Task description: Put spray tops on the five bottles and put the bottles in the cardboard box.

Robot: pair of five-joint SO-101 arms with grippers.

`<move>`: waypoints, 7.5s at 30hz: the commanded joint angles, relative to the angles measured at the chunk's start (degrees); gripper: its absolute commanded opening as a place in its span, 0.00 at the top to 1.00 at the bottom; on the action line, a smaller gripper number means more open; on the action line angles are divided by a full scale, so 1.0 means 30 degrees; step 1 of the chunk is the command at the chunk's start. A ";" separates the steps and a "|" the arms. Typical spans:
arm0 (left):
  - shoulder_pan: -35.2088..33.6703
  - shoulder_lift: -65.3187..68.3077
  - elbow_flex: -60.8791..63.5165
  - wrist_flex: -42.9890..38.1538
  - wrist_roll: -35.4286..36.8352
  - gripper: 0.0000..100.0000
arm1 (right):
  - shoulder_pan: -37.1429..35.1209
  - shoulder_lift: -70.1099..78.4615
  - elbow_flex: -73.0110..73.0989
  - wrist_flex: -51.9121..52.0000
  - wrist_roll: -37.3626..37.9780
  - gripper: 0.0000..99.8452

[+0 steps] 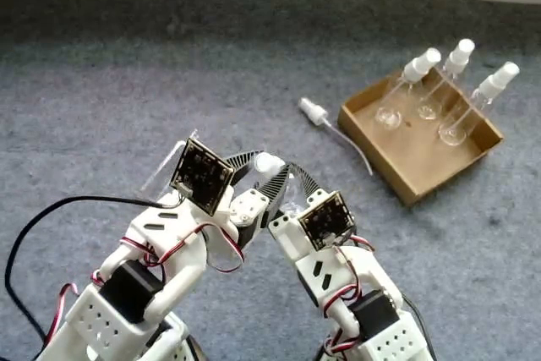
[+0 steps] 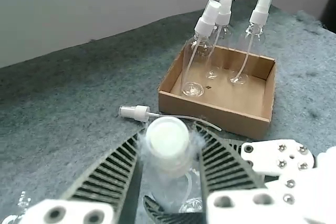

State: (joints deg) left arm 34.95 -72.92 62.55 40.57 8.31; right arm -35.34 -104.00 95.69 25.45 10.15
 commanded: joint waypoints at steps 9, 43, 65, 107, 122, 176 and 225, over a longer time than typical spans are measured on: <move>0.0249 -0.0132 0.0103 0.0205 -0.0381 0.85 | -0.0132 -0.0425 0.2183 0.0425 0.0147 0.97; 0.0220 -0.0190 -0.7399 0.9993 -0.0469 0.81 | 0.1158 -0.0396 0.2183 0.0454 0.0088 0.97; -1.1531 -0.0190 -0.8894 1.5560 -0.0469 0.99 | 0.2652 -0.0425 0.2095 0.0366 0.0117 0.97; -1.1326 -0.0190 0.6051 0.5128 -0.0469 1.00 | 1.3143 1.3436 -0.7048 -0.9304 0.1055 0.97; -1.1297 -0.0190 0.7048 0.3634 -0.0498 1.00 | 1.3172 2.2139 -0.6813 -1.6659 -0.0088 0.97; 0.1861 -0.0190 0.9685 -0.7912 -0.0469 1.00 | 0.3238 0.8366 -1.0447 -0.0835 -0.1641 0.97; -0.0161 -0.9890 1.1531 -0.7824 0.2696 1.00 | 0.1978 0.6842 -0.9011 0.1011 -0.3927 0.97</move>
State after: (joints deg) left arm 33.63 -102.99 95.96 17.89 15.69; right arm -28.31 -82.29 69.93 27.74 -0.92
